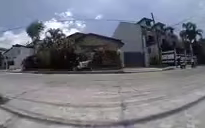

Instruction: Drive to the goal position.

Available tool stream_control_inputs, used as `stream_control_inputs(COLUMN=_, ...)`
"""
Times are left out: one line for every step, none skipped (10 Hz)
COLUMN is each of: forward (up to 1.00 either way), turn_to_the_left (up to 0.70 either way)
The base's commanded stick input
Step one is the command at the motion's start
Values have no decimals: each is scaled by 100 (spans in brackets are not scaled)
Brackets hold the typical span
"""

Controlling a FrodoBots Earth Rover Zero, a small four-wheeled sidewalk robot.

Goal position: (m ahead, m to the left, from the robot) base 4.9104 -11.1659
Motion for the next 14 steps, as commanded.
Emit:
stream_control_inputs(forward=0, turn_to_the_left=-68)
stream_control_inputs(forward=0, turn_to_the_left=-68)
stream_control_inputs(forward=0, turn_to_the_left=-68)
stream_control_inputs(forward=0, turn_to_the_left=-68)
stream_control_inputs(forward=7, turn_to_the_left=-26)
stream_control_inputs(forward=65, turn_to_the_left=-1)
stream_control_inputs(forward=70, turn_to_the_left=0)
stream_control_inputs(forward=70, turn_to_the_left=0)
stream_control_inputs(forward=70, turn_to_the_left=0)
stream_control_inputs(forward=70, turn_to_the_left=0)
stream_control_inputs(forward=70, turn_to_the_left=0)
stream_control_inputs(forward=70, turn_to_the_left=0)
stream_control_inputs(forward=70, turn_to_the_left=0)
stream_control_inputs(forward=70, turn_to_the_left=-2)
